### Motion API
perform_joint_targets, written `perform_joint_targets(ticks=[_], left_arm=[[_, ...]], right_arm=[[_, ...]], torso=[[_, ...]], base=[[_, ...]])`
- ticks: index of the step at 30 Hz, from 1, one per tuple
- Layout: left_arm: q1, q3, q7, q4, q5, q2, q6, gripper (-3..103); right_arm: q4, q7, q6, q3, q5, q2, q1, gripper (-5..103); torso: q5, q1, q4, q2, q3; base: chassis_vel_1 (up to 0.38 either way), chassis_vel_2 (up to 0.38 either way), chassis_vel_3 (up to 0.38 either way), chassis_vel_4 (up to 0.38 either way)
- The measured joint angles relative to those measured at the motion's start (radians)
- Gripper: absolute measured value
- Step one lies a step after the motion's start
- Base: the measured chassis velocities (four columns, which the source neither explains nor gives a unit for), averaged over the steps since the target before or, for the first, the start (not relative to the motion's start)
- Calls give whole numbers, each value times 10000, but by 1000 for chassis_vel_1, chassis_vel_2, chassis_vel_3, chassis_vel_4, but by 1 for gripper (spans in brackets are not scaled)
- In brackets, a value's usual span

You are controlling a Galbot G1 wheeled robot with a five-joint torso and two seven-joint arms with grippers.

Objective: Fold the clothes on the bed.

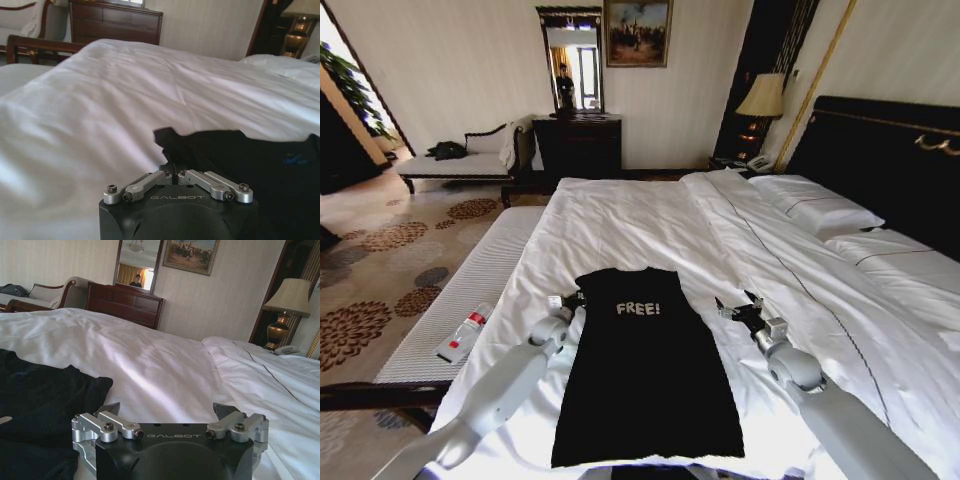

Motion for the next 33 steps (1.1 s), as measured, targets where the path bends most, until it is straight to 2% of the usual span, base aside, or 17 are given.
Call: perform_joint_targets(ticks=[14, 19, 23, 29, 31, 33], left_arm=[[658, -317, -128, -815, -260, 568, 60, 0], [951, -469, -247, -1319, -379, 661, 129, 0], [508, -7, -450, -1514, -380, 437, 234, 0], [-508, 1257, -756, -1645, -525, 150, 458, 0], [-941, 2254, -844, -1650, -553, 115, 552, 0], [-985, 2407, -854, -1649, -554, 111, 565, 0]], right_arm=[[-84, 12, 21, -80, -36, 66, 12, 100], [-117, 5, 32, -92, -46, 123, 29, 100], [-172, -8, 59, -93, -45, 132, 68, 100], [-94, -12, 67, 137, -30, 137, -71, 100], [-62, -33, 90, 358, -16, 129, -210, 100], [-61, -37, 97, 387, -14, 128, -226, 100]], torso=[[0, 0, -4, 1, 0], [1, 0, 3, 0, 1], [-1, -1, -1, 1, 0], [4, 0, -3, 0, 1], [3, 0, -4, 0, 0], [3, 0, -4, 0, 0]], base=[[0, 0, 0, 0], [0, 0, 0, 0], [0, 0, 0, 0], [0, 0, 0, 0], [0, 0, 0, 0], [0, 0, 0, 0]])
